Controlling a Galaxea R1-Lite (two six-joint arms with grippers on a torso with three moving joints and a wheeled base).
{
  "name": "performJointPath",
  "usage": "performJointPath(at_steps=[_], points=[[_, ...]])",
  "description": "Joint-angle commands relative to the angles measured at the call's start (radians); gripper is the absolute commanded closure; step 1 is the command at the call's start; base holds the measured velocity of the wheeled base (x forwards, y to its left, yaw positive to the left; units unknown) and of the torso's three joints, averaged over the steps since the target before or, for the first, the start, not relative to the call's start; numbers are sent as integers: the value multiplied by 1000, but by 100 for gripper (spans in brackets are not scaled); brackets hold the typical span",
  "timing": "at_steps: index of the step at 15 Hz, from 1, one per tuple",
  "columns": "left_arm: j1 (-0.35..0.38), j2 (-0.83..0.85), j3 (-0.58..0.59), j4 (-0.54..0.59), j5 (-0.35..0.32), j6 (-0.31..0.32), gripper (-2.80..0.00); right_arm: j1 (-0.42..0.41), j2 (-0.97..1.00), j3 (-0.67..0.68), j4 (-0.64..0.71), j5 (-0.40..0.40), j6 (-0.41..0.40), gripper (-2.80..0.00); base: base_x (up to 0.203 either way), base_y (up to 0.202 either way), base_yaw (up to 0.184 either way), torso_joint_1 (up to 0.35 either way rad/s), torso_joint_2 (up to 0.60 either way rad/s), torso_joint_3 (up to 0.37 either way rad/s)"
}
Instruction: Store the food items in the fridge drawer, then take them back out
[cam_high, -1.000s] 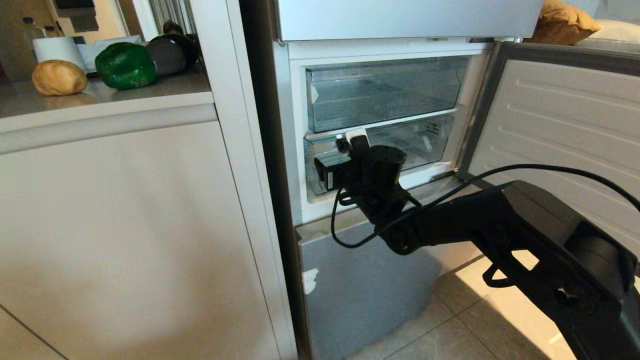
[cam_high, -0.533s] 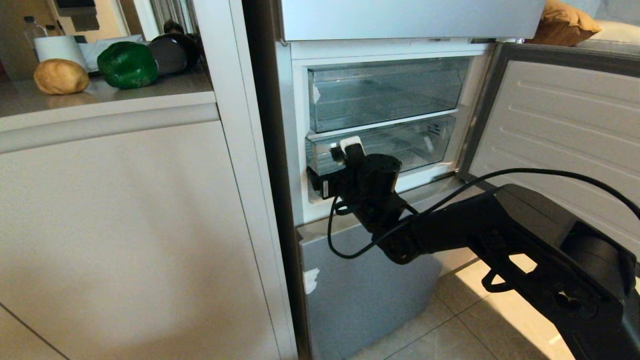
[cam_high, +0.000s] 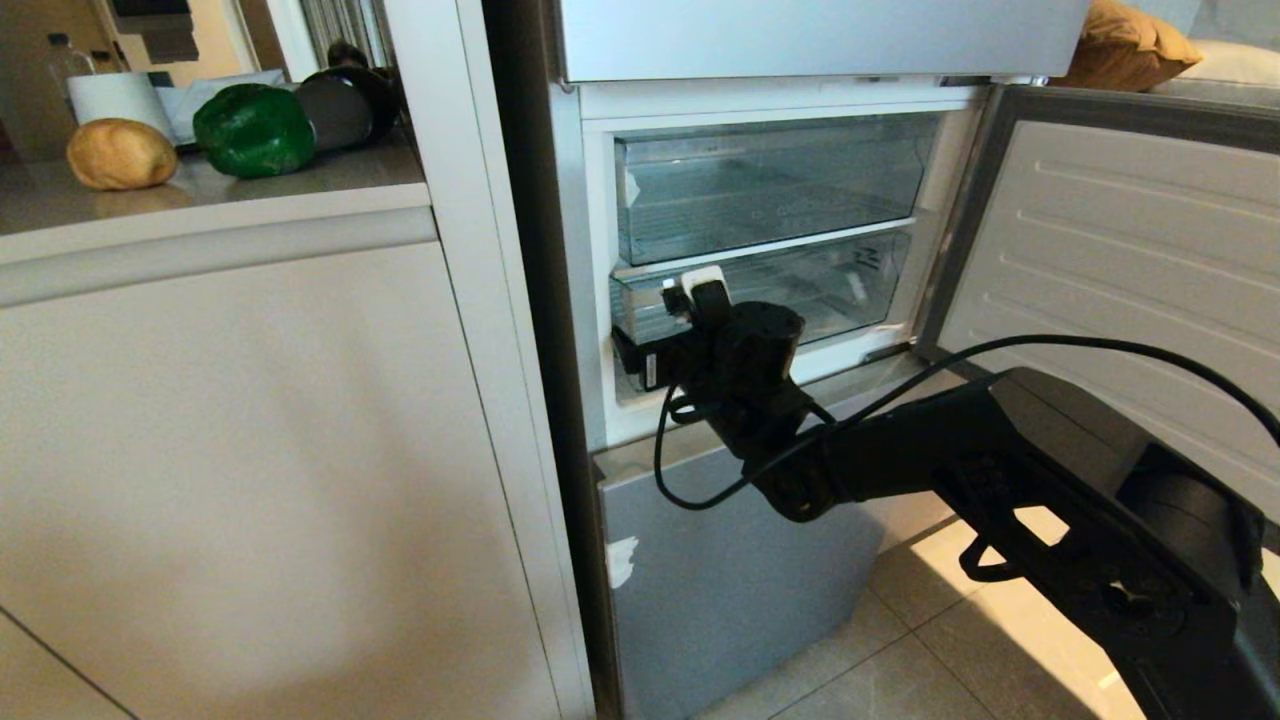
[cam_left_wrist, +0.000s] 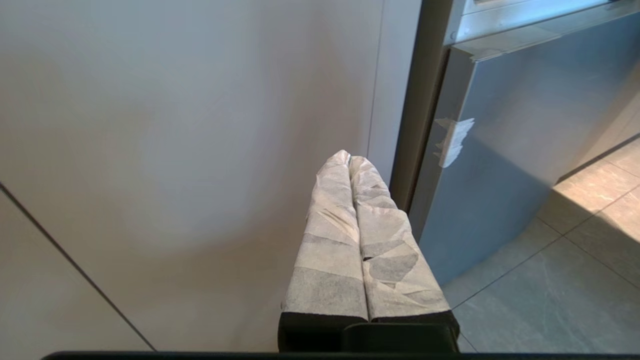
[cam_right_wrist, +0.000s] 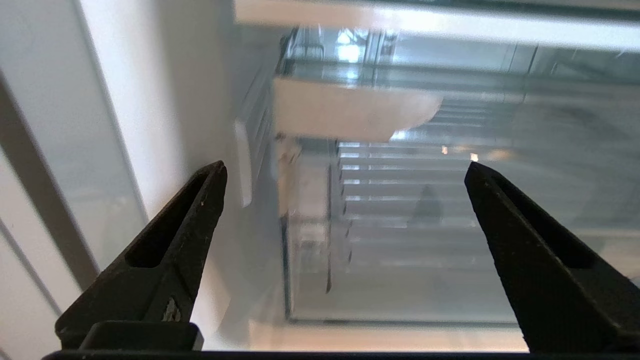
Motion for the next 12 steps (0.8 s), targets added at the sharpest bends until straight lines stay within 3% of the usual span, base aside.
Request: performJointPath(at_steps=[1, 12], points=[[0, 0, 11, 0, 0, 0, 0, -5, 10, -21, 3, -2, -1, -280, 0, 0, 0, 0, 0, 0], [0, 0, 11, 0, 0, 0, 0, -6, 10, -24, 1, -2, 2, -280, 0, 0, 0, 0, 0, 0]])
